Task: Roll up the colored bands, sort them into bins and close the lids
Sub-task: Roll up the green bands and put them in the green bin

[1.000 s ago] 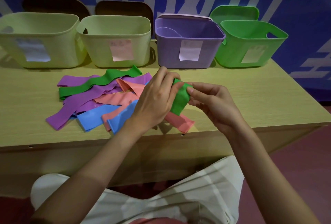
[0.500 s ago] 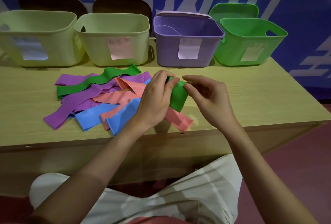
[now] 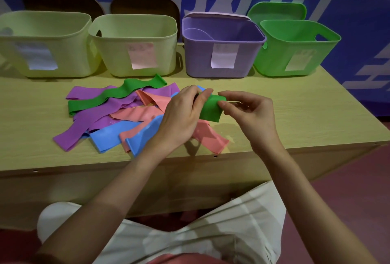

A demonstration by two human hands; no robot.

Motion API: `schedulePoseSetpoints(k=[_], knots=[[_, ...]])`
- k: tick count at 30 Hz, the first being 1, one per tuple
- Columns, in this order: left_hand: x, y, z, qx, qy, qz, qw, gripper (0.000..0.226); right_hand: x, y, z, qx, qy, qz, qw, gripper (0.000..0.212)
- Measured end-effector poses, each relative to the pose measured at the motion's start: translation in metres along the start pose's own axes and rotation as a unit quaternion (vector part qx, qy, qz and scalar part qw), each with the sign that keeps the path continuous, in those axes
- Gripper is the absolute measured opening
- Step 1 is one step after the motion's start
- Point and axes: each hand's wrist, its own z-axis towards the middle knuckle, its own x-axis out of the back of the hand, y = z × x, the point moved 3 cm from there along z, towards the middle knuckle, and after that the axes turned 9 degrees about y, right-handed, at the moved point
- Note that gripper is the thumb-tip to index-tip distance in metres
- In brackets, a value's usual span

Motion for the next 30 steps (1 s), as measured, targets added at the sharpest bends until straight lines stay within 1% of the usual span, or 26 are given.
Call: schedulePoseSetpoints(k=[3,5,7,9,11,13,16,19,21,23,27,30], knots=[[0.004,0.003,-0.002,-0.036,-0.024,-0.003,0.999,0.029,0.002,0.004,0.002,-0.069,-0.001,0.036,0.997,0.014],[0.005,0.004,-0.003,-0.074,-0.041,0.011,0.996,0.028,0.004,0.006,0.003,-0.121,-0.006,0.081,0.989,0.01],[0.006,0.003,-0.003,-0.086,-0.043,0.023,0.995,0.026,0.004,0.008,0.004,-0.153,-0.015,0.109,0.982,0.008],[0.005,0.002,-0.002,-0.08,-0.032,0.02,0.996,0.024,0.004,0.008,0.004,-0.128,-0.012,0.082,0.988,0.008],[0.005,0.001,-0.002,-0.064,-0.021,0.01,0.998,0.023,0.002,0.007,0.002,-0.055,-0.005,0.014,0.998,0.009],[0.005,0.002,-0.002,-0.041,-0.016,-0.008,0.999,0.024,-0.001,0.006,0.0,-0.001,-0.007,-0.032,0.999,0.013],[0.006,0.002,-0.003,-0.016,-0.019,-0.029,0.999,0.027,-0.002,0.007,-0.002,0.016,-0.019,-0.032,0.999,0.023],[0.007,0.002,-0.004,-0.013,-0.025,-0.029,0.999,0.03,-0.001,0.007,-0.003,0.04,-0.018,-0.013,0.999,0.026],[0.007,0.001,-0.004,-0.016,-0.032,-0.018,0.999,0.034,0.0,0.007,-0.003,0.043,-0.01,-0.008,0.999,0.024],[0.008,0.0,-0.004,-0.02,-0.037,-0.003,0.999,0.039,0.0,0.007,-0.002,0.026,-0.002,-0.001,1.0,0.023],[0.011,0.0,-0.003,-0.027,-0.029,-0.006,0.999,0.033,-0.001,0.007,-0.003,-0.006,0.012,0.002,1.0,0.018],[0.012,0.002,-0.004,-0.048,-0.037,0.005,0.998,0.029,-0.001,0.009,-0.003,-0.051,0.021,0.032,0.998,0.012]])
